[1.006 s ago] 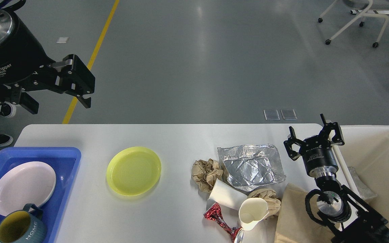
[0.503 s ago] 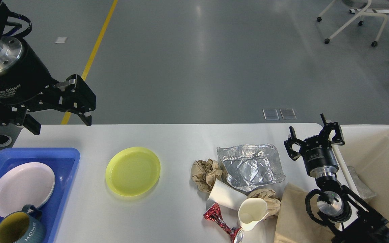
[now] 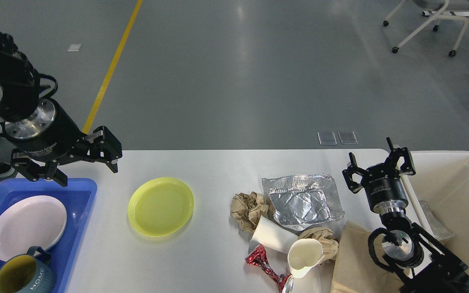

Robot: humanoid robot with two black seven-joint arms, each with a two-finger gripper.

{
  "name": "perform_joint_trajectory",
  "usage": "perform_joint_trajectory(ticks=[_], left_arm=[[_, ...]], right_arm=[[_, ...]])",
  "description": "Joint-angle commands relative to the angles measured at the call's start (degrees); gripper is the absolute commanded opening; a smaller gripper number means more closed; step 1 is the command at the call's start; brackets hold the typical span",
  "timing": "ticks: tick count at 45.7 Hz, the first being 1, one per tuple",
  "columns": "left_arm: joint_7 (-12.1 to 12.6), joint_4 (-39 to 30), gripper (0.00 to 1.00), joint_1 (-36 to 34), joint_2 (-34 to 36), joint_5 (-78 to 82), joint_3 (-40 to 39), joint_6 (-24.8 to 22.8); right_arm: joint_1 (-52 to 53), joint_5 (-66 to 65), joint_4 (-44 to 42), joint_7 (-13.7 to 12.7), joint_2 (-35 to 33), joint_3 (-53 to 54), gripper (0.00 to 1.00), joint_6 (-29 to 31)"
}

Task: Tidy desktop
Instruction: 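Swing the left gripper up and toward the yellow plate, then grip the rim of the yellow plate with the left gripper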

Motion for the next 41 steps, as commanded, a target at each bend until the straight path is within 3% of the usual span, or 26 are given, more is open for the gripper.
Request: perform_joint_trajectory(ticks=[1,15,26,41], left_arm=[[0.15,2.04,0.96,8.12,-0.38,-1.94,-1.79,6.85],[0.76,3.36,0.96,24.12,0.07,-10.2,-7.68,23.64],[0.68,9.6,0.96,36.69,3.66,-11.17,-16.81,34.28],[0.94,19.09,0.95,47.33,7.18,-11.44,-22.44,37.01]], right_arm=[[0.0,0.0,0.0,0.0,0.0,0.0,1.0,0.05],[0.0,0.0,0.0,0.0,0.0,0.0,1.0,0.05],[0.0,0.0,0.0,0.0,0.0,0.0,1.0,0.05],[0.0,0.0,0.0,0.0,0.0,0.0,1.0,0.05]])
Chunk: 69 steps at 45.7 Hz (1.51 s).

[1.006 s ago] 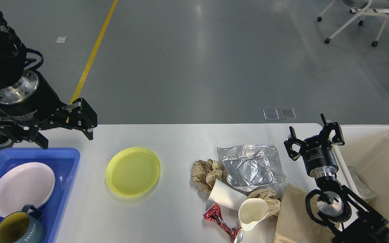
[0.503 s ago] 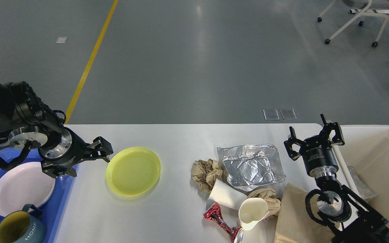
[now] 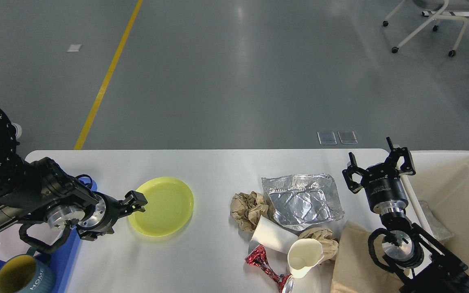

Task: Tidy desktop
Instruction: 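Grip the rim of the yellow plate with the left gripper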

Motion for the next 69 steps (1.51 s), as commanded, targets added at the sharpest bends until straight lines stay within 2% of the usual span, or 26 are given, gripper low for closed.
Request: perform_joint_trajectory(ticks=[1,6,12,15,24,32,35,40,50,58,63,69], left_arm=[[0.0,4.19,0.95,4.49,1.74,-0.23,-2.89,0.48],[1.23,7.61,0.95,8.54,2.7,-0.23,-4.29,0.48],[7.11,11.05,0.94,10.65,3.14,-0.14,-8.51,-0.05],[8.79,11.31,0.94,10.92,3.23,-0.14,-10.88,0.04],[8.44,13.86,0.94,13.64,2.35,0.21,-14.14,1.27],[8.35,14.48,0.91,15.48,2.0,0.38,-15.37,4.52],[8.44,14.91,0.86,16.19,1.91,0.38,-15.46,5.31],[8.96,15.79,0.68,16.45,1.91,0.38,-16.86,4.79],[9.05,15.88,0.55,16.98,2.0,0.38,-18.09,4.52],[9.05,15.88,0.38,16.98,2.18,0.38,-18.18,3.65],[9.05,15.88,0.31,16.54,2.35,0.38,-18.27,1.72],[9.05,15.88,0.29,16.19,2.79,0.3,-18.18,-0.66]], right_arm=[[0.0,0.0,0.0,0.0,0.0,0.0,1.0,0.04],[0.0,0.0,0.0,0.0,0.0,0.0,1.0,0.04],[0.0,0.0,0.0,0.0,0.09,0.0,1.0,0.04],[0.0,0.0,0.0,0.0,0.09,0.0,1.0,-0.05],[0.0,0.0,0.0,0.0,0.09,0.0,1.0,-0.05],[0.0,0.0,0.0,0.0,0.09,0.0,1.0,0.04],[0.0,0.0,0.0,0.0,0.09,0.0,1.0,0.04],[0.0,0.0,0.0,0.0,0.09,0.0,1.0,0.04],[0.0,0.0,0.0,0.0,0.09,0.0,1.0,-0.05],[0.0,0.0,0.0,0.0,0.09,0.0,1.0,-0.05],[0.0,0.0,0.0,0.0,0.09,0.0,1.0,0.04],[0.0,0.0,0.0,0.0,0.09,0.0,1.0,0.04]])
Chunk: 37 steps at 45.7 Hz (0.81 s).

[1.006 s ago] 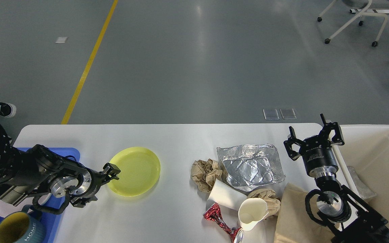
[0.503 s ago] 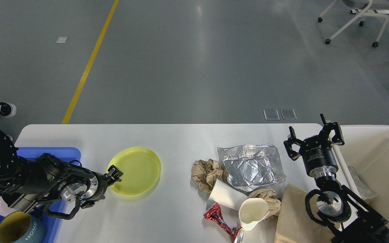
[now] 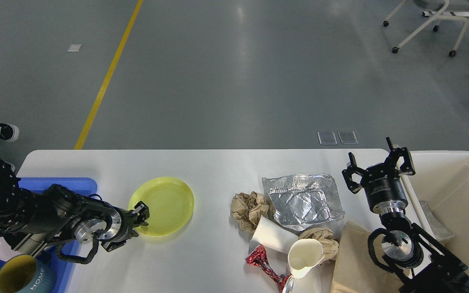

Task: Tidy desktop
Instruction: 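Grip the rim of the yellow plate with the left gripper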

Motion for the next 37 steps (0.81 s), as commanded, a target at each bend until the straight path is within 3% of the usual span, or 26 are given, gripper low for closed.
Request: perform_joint_trajectory(ticks=[1,22,37], left_arm=[[0.01,-0.02,0.29,-0.31,0.45,-0.08,0.08,-1.66],[0.01,-0.02,0.26,0.05,0.54,-0.17,0.16,-1.66],[0.01,-0.02,0.03,0.05,0.63,-0.43,0.16,-1.74]], right_arm=[[0.0,0.0,0.0,0.0,0.0,0.0,1.0,0.0],[0.0,0.0,0.0,0.0,0.0,0.0,1.0,0.0],[0.0,0.0,0.0,0.0,0.0,0.0,1.0,0.0]])
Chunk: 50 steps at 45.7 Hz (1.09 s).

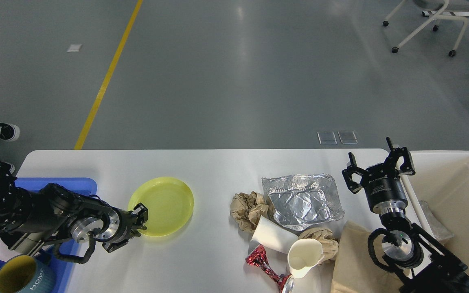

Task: Tidy desktop
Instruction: 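Grip the rim of the yellow plate with the left gripper, then lift the yellow plate and carry it over the blue tray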

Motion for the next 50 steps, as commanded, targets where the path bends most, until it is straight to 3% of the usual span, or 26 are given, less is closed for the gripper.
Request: perform_joint_trajectory(ticks=[1,18,27,32,40,50], left_arm=[[0.0,0.0,0.0,0.02,-0.01,-0.03,0.0,-0.01],[0.18,0.09,0.0,-0.15,-0.01,0.24,0.0,-0.28],[0.27,-0.87,0.0,-2.35,1.4,0.59,0.7,-4.4],[0.36,-3.15,0.0,-6.12,2.97,0.68,2.37,-7.74],[0.01,-9.65,0.0,-15.0,4.56,0.77,7.47,-9.06],[-0.61,-20.99,0.0,-30.2,7.99,0.77,14.5,-13.28]], right_arm=[[0.0,0.0,0.0,0.0,0.0,0.0,1.0,0.01],[0.0,0.0,0.0,0.0,0.0,0.0,1.0,-0.07],[0.0,0.0,0.0,0.0,0.0,0.0,1.0,-0.07],[0.0,0.0,0.0,0.0,0.0,0.0,1.0,-0.07],[0.0,0.0,0.0,0.0,0.0,0.0,1.0,-0.07],[0.0,0.0,-0.09,0.0,0.0,0.0,1.0,-0.07]])
